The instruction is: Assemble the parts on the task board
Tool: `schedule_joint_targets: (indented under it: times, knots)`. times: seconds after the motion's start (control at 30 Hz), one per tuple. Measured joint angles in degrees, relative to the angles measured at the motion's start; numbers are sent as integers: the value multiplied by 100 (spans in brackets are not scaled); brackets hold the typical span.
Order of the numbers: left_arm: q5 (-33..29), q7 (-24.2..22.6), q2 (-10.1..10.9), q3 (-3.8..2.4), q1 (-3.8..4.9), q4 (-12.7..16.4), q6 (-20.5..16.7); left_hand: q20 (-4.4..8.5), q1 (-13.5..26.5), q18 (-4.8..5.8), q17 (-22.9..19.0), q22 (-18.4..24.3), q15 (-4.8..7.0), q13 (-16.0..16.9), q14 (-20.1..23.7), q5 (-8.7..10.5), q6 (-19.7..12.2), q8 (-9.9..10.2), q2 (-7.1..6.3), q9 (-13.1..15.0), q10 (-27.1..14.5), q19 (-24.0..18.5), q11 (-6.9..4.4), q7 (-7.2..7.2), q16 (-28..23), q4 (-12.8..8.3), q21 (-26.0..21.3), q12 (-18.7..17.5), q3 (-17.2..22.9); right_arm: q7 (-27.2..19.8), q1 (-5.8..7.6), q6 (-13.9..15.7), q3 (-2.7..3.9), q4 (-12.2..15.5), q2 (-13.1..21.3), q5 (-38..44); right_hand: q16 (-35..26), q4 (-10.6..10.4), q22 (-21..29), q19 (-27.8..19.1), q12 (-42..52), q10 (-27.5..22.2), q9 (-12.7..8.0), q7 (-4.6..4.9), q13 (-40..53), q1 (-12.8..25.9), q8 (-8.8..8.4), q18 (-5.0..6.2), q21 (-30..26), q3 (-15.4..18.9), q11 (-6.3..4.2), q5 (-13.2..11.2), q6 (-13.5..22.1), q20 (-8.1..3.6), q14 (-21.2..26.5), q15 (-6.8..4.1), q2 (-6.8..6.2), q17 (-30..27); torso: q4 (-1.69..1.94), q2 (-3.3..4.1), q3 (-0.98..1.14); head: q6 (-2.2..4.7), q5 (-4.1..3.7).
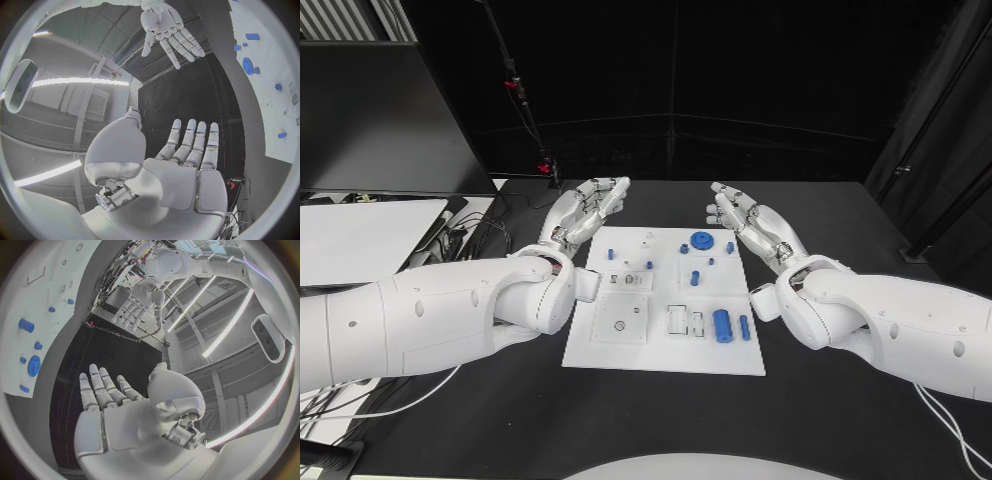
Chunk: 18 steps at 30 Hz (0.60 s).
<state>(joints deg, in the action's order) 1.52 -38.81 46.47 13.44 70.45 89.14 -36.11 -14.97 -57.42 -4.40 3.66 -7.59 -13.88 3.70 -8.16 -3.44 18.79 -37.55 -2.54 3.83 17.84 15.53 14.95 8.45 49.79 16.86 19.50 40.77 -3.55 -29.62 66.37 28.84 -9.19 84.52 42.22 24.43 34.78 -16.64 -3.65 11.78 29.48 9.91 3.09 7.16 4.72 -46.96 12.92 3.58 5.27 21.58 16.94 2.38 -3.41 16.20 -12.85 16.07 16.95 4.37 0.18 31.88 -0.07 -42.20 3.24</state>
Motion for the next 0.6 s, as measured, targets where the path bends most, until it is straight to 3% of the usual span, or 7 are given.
schedule_joint_targets:
  times: [0.17,0.23,0.3,0.37,0.43,0.53,0.6]
  knots:
    - [3,-3,8,0,42,-12,40,-1,0,0,0,3,0,0,0,1,8,0,0,0,0,-2,0,7,-24,0,0,0,0,24,5,-74,4,21,83,18,109,-6,-89,281,288,250,0,0,41,-108,68,54,173,-75,-9,0,0,18,-341,-39,-12,2,24,99,-2,29,-10]
    - [5,-3,19,0,52,-11,56,-15,0,0,0,3,-19,0,-19,1,7,0,0,0,18,12,17,7,-24,0,0,0,0,44,5,-96,4,24,119,37,221,-15,-205,689,387,381,0,0,50,-108,112,88,386,-85,-26,5,0,11,-684,-99,-12,16,35,135,-2,23,-2]
    - [6,-4,39,0,59,-3,68,-22,0,0,-1,2,-19,0,-19,1,27,0,0,-1,40,19,1,-12,-24,0,0,0,0,62,5,-113,4,34,151,63,369,-5,-392,1410,469,531,0,0,50,-108,168,223,751,-107,-45,24,0,-11,-1251,-192,-12,33,51,183,1,16,3]
    - [7,-4,65,0,71,5,76,-53,0,0,-1,1,-19,-5,-19,1,47,0,0,-1,51,50,11,8,-24,0,53,0,0,86,8,-130,6,46,186,96,413,-5,-515,1950,495,643,0,0,45,-158,203,224,1009,-107,-56,24,0,-25,-1655,-253,-23,25,67,225,4,15,7]
    - [7,-5,79,0,79,8,79,-62,-37,0,-1,-7,-41,-6,-41,2,79,0,37,-1,69,60,28,-1,-50,0,65,0,0,111,25,-145,8,47,213,125,408,-5,-566,2262,534,739,0,0,28,-162,225,313,1140,-107,-70,24,0,-38,-1955,-298,-19,-18,88,273,7,12,13]
    - [7,-6,92,0,79,24,83,-64,-54,-6,-1,-7,-42,-6,-42,2,81,30,54,-1,91,62,11,1,-50,0,65,-39,0,169,62,-188,11,47,262,184,278,-8,-582,2555,535,811,1,0,-20,-208,239,312,1243,-149,-97,24,0,-53,-2271,-348,-17,-72,121,342,12,12,4]
    - [7,-6,107,0,82,68,85,-83,-98,-87,-1,-7,-42,-6,-42,-32,117,38,98,-1,92,81,11,1,-83,0,65,-40,0,217,117,-232,11,47,298,237,262,-19,-599,2738,559,932,1,0,-42,-234,269,365,1308,-188,-119,24,0,-69,-2540,-402,-2,-65,147,395,14,-2,-12]
